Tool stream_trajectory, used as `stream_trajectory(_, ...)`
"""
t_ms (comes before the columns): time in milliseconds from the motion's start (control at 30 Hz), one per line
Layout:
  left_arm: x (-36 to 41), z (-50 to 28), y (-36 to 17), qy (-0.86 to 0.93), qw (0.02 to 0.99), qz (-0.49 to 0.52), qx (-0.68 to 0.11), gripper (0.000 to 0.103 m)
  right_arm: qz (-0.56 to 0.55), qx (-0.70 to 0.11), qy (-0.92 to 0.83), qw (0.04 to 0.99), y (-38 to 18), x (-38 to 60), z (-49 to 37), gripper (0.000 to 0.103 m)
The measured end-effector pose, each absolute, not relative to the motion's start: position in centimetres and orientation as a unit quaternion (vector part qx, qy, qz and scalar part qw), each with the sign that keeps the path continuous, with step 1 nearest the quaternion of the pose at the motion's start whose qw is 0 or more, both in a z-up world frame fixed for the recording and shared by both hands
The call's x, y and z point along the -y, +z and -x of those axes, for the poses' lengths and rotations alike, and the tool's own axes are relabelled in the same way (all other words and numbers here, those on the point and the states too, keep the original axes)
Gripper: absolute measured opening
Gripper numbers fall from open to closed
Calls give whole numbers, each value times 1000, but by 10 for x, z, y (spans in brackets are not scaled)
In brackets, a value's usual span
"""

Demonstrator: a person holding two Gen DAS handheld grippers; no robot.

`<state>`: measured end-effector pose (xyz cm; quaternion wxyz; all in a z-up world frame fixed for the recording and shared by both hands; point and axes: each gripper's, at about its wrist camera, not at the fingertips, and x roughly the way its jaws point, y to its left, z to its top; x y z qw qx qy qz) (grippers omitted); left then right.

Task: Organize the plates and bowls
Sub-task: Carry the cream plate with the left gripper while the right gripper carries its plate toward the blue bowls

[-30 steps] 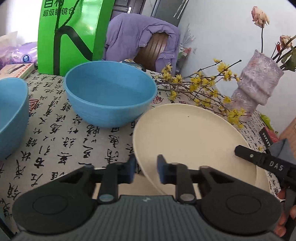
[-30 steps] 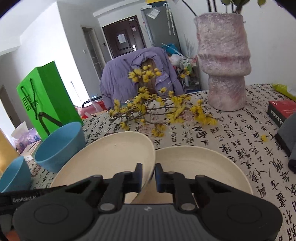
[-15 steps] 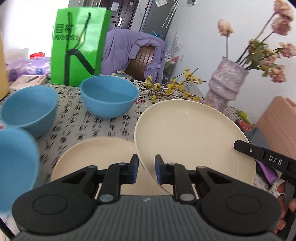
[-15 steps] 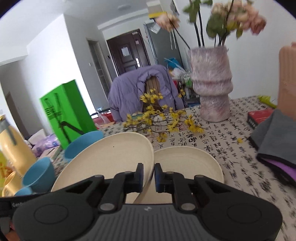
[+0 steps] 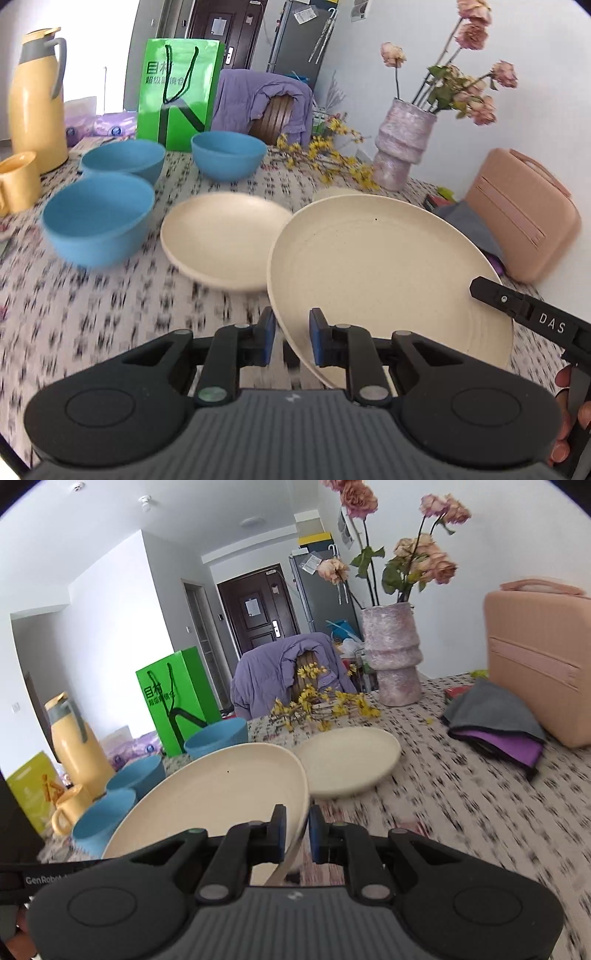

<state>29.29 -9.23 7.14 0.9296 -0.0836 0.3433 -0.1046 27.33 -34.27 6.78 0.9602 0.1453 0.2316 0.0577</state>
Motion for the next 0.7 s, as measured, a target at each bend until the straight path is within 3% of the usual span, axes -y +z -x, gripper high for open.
stream_trajectory(300, 99, -239, 53, -119, 925, 89, -349, 19, -156, -245, 39, 956, 37, 350, -210, 13)
stream_trajectory(700, 111, -251, 31, -114, 925, 85, -352, 20, -150, -276, 27, 949, 13, 356, -223, 13)
